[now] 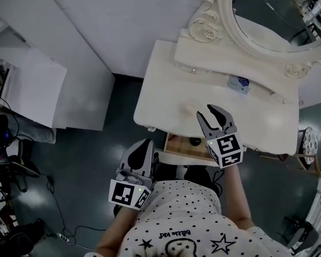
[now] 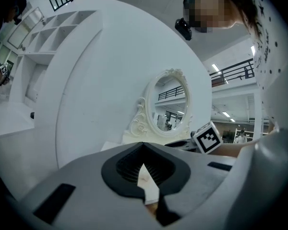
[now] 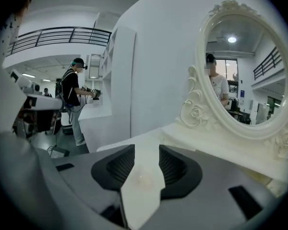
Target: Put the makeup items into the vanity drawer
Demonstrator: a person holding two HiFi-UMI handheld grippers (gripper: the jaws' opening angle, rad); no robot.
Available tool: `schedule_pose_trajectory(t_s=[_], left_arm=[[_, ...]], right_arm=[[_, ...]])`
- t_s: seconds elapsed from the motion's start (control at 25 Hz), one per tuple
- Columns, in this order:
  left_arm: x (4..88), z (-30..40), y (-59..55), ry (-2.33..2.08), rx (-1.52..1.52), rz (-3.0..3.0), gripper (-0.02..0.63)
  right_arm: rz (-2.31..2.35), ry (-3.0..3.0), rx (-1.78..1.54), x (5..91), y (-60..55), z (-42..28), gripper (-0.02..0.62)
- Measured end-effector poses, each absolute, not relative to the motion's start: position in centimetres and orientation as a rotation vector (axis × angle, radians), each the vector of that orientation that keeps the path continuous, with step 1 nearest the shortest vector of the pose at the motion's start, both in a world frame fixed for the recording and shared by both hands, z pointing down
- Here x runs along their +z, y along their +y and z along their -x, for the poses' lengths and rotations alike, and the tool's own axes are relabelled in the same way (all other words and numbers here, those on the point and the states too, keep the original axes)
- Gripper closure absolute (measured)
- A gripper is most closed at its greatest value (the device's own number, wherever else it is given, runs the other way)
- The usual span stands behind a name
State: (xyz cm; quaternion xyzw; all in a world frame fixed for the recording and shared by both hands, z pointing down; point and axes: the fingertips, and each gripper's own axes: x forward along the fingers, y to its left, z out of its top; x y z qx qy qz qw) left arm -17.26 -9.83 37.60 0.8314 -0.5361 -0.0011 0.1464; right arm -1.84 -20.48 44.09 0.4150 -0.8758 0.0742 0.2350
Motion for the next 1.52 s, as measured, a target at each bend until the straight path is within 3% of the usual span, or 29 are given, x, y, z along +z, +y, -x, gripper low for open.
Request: schedule_pose_trajectory(t_s=[0.48,0.8,1.12,1.52], left_arm=[[37.7,18.6,-9.4,-1.585,0.002,-2.361,0.611],[37.9,19.1,-9.3,-1.583,0.003,-2.356,0.611],[37.7,18.9,-9.7,-1.556,-0.008,-2.372,0.611],[37.5,17.7,-10.2,-1.494,-0.011,-2.414,0.611]], right_arm=[[-0.874,-2.174,0.289,56.8,-23.8,5.0,0.413],[-0.886,-2.112,0.291,59.5,-23.9,4.6,0.417],[-1.028,-2.217,0.331,55.2,-24.1,4.0,0.443],[-1.436,-2.419,0.389,43.9,-20.0,-2.2,0.445]])
